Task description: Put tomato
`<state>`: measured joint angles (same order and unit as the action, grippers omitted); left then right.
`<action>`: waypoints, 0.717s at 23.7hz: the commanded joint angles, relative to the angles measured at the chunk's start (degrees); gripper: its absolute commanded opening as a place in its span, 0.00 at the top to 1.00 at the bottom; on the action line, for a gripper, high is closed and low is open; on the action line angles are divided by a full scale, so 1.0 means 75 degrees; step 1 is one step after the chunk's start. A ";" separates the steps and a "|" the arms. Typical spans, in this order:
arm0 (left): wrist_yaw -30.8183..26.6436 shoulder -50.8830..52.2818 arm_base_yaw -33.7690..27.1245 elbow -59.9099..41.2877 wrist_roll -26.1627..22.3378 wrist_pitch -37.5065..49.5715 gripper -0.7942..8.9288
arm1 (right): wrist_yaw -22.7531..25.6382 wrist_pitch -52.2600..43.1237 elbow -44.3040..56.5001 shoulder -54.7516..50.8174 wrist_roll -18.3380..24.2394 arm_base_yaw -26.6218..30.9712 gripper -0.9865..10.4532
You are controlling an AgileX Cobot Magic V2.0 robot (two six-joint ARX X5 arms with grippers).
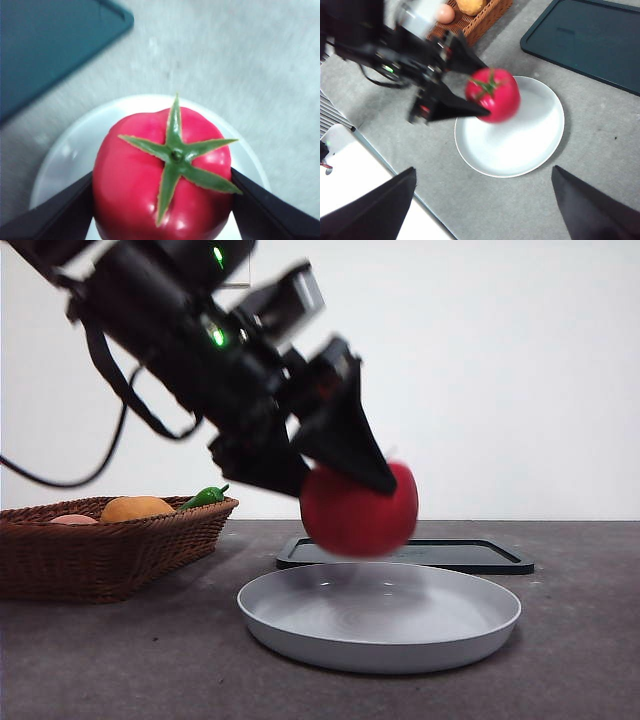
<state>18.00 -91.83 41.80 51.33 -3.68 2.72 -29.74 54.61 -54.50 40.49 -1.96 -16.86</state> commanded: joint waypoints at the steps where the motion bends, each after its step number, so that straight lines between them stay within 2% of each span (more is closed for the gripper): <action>1: 0.0029 -0.0481 0.0087 0.0122 0.0015 0.0187 0.58 | 0.0026 -0.0044 -0.0146 0.0035 -0.0079 -0.0035 0.54; 9: 0.0029 -0.0863 0.0093 0.0122 0.0017 0.0210 0.55 | 0.0026 -0.0041 -0.0146 0.0035 -0.0079 -0.0035 0.54; 13: 0.0032 -0.0863 0.0093 0.0122 0.0064 0.0160 0.39 | 0.0026 -0.0041 -0.0146 0.0035 -0.0079 -0.0035 0.54; 17: 0.0029 -0.0839 0.0090 0.0166 0.0280 0.0207 0.40 | 0.0026 -0.0023 -0.0146 0.0035 -0.0079 -0.0035 0.54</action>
<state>17.98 -97.08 41.89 51.35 -2.17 3.66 -29.74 54.65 -54.50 40.49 -1.96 -16.86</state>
